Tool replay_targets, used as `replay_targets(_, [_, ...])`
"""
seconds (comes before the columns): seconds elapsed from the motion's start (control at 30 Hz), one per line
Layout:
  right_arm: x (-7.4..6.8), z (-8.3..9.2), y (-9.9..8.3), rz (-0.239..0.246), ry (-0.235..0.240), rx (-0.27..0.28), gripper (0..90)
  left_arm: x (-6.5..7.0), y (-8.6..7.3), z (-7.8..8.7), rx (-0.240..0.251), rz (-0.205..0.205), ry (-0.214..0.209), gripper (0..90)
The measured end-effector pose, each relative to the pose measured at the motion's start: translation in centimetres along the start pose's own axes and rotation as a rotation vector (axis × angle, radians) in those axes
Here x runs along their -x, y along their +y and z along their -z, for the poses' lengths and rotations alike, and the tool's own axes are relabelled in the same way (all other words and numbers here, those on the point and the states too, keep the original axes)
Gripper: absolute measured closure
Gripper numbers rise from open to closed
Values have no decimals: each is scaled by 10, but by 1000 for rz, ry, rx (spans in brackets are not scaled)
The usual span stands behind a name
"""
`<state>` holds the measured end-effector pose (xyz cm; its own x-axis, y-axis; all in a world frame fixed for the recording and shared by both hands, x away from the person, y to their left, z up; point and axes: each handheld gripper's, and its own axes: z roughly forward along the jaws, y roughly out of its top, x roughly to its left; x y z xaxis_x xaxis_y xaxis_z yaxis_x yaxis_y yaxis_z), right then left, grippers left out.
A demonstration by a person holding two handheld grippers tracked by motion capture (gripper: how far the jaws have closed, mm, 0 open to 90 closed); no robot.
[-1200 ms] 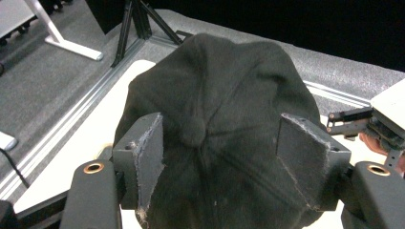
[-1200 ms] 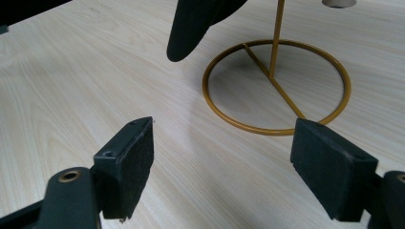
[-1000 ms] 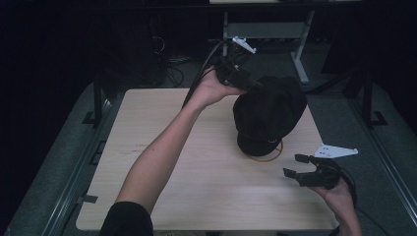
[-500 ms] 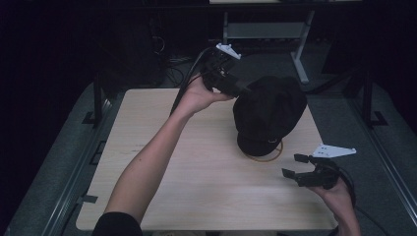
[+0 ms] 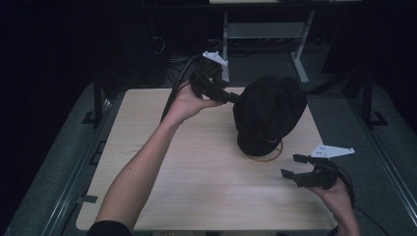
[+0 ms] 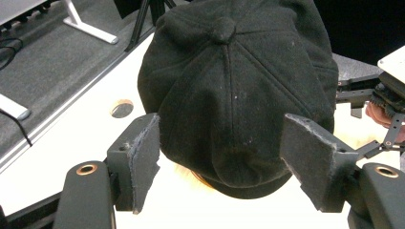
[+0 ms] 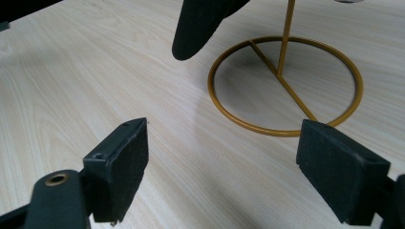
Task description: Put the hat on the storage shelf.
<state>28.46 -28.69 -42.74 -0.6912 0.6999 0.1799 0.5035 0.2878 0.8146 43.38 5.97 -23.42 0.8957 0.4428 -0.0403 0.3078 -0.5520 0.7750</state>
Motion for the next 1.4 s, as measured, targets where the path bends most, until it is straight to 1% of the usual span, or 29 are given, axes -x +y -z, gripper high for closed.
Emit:
replay_targets(0.17, [-1, -1, 0, 4, 0, -6, 178, 1, -8, 4, 3, 9, 3, 288])
replay_targets(0.23, [-1, -2, 0, 4, 0, -7, 178, 1, -12, 5, 4, 4, 3, 283])
replay_targets(0.3, [-2, -2, 0, 6, -1, -9, 177, 1, -16, 7, 3, 7, 4, 283])
replay_targets(0.43, [-2, -4, 0, 8, -1, -14, 177, 0, -23, 8, 0, 24, 8, 276])
replay_targets(0.53, [-2, -5, -1, 6, 3, -20, 176, -1, -28, 9, -4, 24, 8, 273])
replay_targets(0.6, [-2, -5, -1, 7, 2, -22, 174, -1, -31, 10, -1, 35, 11, 272])
replay_targets(0.8, [-2, -6, -1, 6, 2, -22, 173, -2, -40, 14, -4, 36, 16, 267])
replay_targets(0.83, [-3, -6, -1, 6, 2, -24, 172, -1, -42, 14, -5, 43, 14, 267])
replay_targets(0.87, [-3, -6, -1, 7, 2, -26, 173, -2, -44, 16, -9, 35, 17, 267])
replay_targets(0.9, [-3, -6, -1, 9, 2, -28, 173, -2, -45, 16, -9, 37, 19, 267])
replay_targets(1.07, [-4, -8, -1, 13, 3, -31, 173, -3, -54, 21, -9, 50, 24, 266])
replay_targets(1.33, [-5, -11, 0, 16, 6, -42, 173, -4, -72, 26, -4, 71, 20, 266])
replay_targets(1.37, [-5, -11, 0, 16, 6, -42, 173, -4, -72, 26, -4, 71, 20, 266])
replay_targets(1.4, [-6, -13, 1, 18, 8, -48, 173, -4, -76, 28, -3, 77, 22, 266])
